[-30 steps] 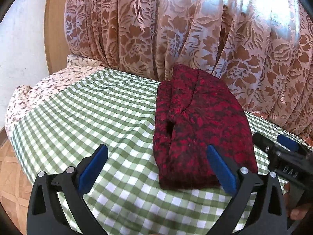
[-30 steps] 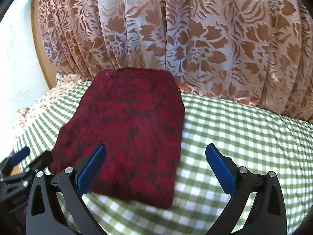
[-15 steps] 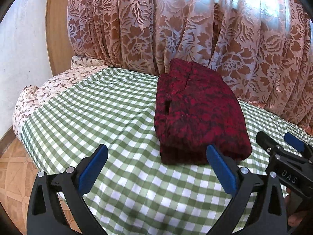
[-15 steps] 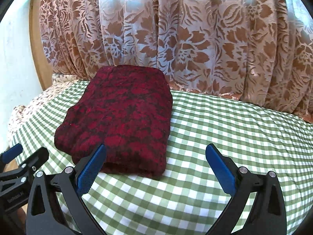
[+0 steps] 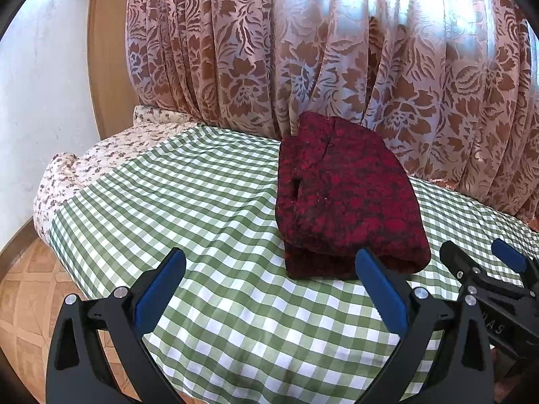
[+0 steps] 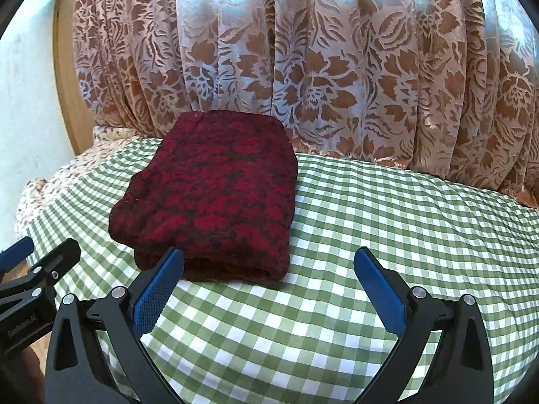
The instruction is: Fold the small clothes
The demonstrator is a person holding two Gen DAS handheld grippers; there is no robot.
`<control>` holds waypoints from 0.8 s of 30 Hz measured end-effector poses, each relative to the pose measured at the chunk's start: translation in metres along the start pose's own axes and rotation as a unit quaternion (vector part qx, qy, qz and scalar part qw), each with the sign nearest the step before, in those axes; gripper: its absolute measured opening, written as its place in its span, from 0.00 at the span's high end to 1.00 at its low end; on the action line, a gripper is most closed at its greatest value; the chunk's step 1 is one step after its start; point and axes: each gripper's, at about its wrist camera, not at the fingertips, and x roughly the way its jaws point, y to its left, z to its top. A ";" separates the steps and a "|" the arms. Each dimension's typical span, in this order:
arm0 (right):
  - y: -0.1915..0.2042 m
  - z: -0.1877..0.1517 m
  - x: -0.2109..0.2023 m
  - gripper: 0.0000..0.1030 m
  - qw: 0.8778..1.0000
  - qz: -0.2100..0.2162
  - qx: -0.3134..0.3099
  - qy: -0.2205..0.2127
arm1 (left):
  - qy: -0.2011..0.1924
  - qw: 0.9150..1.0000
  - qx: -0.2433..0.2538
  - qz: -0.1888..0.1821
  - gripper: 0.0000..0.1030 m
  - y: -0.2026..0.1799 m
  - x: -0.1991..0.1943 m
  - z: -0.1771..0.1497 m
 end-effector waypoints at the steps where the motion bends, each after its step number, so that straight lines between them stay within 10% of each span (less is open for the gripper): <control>1: -0.001 0.001 0.000 0.03 1.000 0.001 0.000 0.000 | -0.002 1.000 0.000 0.000 0.02 0.000 -0.001 0.000; 24: 0.002 0.000 -0.009 0.03 1.000 0.003 0.004 -0.007 | -0.016 1.000 -0.002 -0.003 0.02 0.002 -0.011 0.003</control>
